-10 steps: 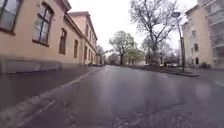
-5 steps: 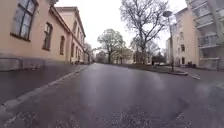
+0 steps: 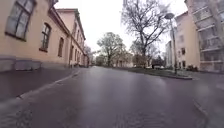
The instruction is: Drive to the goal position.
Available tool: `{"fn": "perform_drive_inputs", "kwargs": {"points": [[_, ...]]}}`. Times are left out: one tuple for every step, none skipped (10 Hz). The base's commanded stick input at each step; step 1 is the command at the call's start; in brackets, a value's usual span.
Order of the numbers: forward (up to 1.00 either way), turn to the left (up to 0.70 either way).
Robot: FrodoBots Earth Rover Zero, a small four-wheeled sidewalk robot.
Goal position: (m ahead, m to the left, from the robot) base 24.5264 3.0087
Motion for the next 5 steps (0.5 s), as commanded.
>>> {"fn": "perform_drive_inputs", "kwargs": {"points": [[1.00, 0.00], [1.00, 0.00], [1.00, 0.00], [1.00, 0.00], [1.00, 0.00]]}}
